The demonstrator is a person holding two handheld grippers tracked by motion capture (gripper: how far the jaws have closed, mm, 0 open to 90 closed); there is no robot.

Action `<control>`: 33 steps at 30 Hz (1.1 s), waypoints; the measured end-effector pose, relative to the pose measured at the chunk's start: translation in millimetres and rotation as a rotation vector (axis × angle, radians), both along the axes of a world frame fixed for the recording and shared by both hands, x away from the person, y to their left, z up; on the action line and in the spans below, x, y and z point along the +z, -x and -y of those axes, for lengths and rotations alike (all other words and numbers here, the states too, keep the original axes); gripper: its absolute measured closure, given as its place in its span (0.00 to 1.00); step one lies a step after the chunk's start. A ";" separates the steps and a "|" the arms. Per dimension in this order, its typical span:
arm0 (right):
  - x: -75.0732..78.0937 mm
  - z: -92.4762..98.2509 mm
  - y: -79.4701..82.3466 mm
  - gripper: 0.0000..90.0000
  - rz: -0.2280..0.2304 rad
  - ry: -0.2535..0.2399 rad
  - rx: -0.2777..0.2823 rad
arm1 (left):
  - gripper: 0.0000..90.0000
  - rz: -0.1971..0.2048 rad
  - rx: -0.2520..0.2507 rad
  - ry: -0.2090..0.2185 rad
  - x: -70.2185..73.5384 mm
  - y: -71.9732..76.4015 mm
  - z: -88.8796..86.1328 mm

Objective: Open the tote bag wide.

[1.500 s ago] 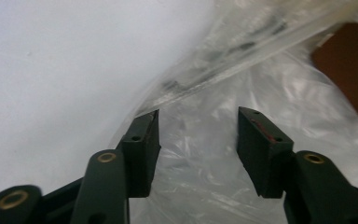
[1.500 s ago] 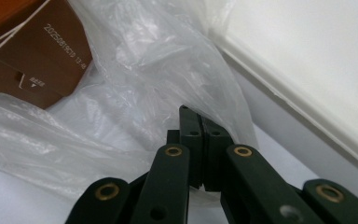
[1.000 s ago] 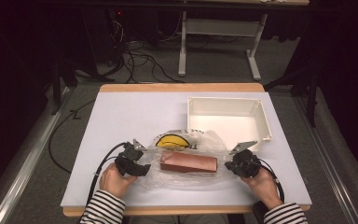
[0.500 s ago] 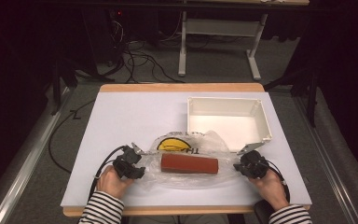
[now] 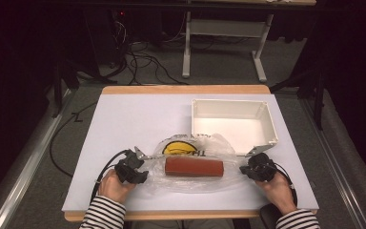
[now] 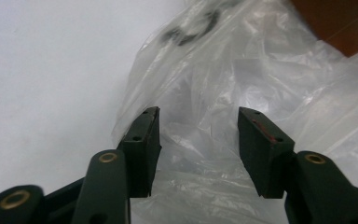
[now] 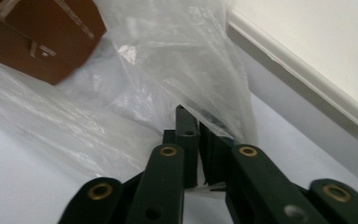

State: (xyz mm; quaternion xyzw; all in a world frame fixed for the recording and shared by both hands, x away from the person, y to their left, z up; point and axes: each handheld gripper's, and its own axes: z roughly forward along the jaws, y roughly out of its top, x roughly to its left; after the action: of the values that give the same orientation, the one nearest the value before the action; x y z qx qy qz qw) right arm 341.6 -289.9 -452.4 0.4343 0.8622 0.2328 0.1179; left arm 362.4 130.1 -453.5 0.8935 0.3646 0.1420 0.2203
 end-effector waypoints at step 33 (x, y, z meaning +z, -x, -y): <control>31.3 -17.8 14.2 0.57 0.180 -0.145 0.138 | 0.43 0.030 0.029 0.156 -14.6 8.0 -5.3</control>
State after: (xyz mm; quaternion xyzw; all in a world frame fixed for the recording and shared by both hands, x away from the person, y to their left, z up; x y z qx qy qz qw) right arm 327.4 -272.1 -421.1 0.3588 0.8568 0.3401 0.1467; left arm 354.4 135.5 -468.1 0.8661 0.3841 0.1296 0.2924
